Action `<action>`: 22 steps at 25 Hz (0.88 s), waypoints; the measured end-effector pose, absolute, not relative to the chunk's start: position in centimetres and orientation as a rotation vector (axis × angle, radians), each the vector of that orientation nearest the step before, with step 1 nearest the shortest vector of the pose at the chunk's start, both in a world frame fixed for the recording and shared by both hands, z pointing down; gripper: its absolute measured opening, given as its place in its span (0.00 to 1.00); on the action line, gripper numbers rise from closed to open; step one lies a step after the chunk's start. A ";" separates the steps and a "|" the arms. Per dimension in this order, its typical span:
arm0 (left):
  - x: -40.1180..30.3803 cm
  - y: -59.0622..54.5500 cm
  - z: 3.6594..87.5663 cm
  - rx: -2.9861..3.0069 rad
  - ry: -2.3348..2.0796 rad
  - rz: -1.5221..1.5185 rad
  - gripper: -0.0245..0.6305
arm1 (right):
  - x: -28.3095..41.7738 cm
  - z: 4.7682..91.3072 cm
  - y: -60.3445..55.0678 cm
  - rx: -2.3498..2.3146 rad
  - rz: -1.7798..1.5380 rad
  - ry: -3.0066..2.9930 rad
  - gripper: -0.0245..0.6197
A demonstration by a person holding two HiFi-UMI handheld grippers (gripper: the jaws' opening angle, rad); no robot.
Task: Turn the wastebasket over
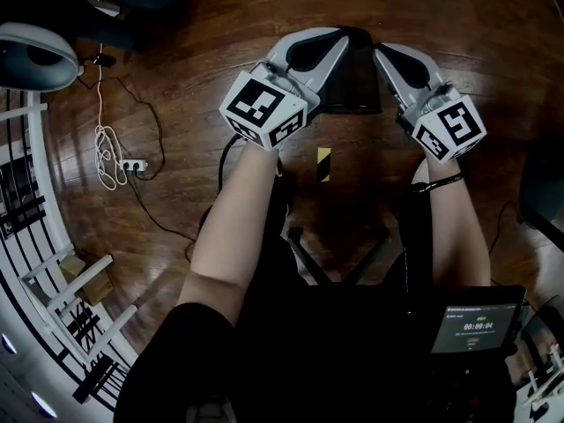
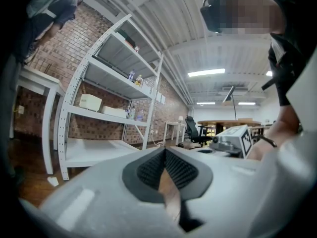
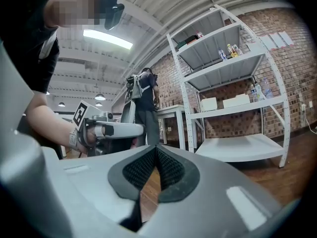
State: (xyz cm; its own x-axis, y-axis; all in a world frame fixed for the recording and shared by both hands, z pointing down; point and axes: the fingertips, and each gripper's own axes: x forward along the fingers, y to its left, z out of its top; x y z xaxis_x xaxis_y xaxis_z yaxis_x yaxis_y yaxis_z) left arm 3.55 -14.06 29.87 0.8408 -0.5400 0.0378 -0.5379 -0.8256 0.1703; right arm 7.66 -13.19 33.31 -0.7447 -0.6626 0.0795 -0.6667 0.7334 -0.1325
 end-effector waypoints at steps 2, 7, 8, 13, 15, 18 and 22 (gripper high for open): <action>4.0 -14.8 29.5 2.843 -0.841 -0.029 0.04 | 8.3 33.4 -13.9 1.127 0.249 -2.893 0.05; 3.7 -15.1 28.9 2.852 -0.830 -0.049 0.04 | 8.0 34.1 -14.7 1.190 0.296 -2.875 0.05; 3.8 -15.0 29.0 2.855 -0.827 -0.045 0.04 | 8.1 34.1 -14.9 1.200 0.306 -2.874 0.05; 3.9 -14.5 29.4 2.865 -0.806 -0.015 0.04 | 8.9 34.9 -15.3 1.273 0.366 -2.847 0.05; 4.0 -14.7 29.3 2.860 -0.812 -0.030 0.04 | 9.7 35.9 -15.7 1.329 0.432 -2.828 0.05; 4.5 -15.3 28.9 2.856 -0.820 -0.048 0.04 | 10.7 37.3 -16.6 1.422 0.590 -2.825 0.05; 5.3 -15.3 27.9 2.866 -0.819 -0.049 0.04 | 12.4 40.4 -16.5 1.615 0.872 -2.780 0.05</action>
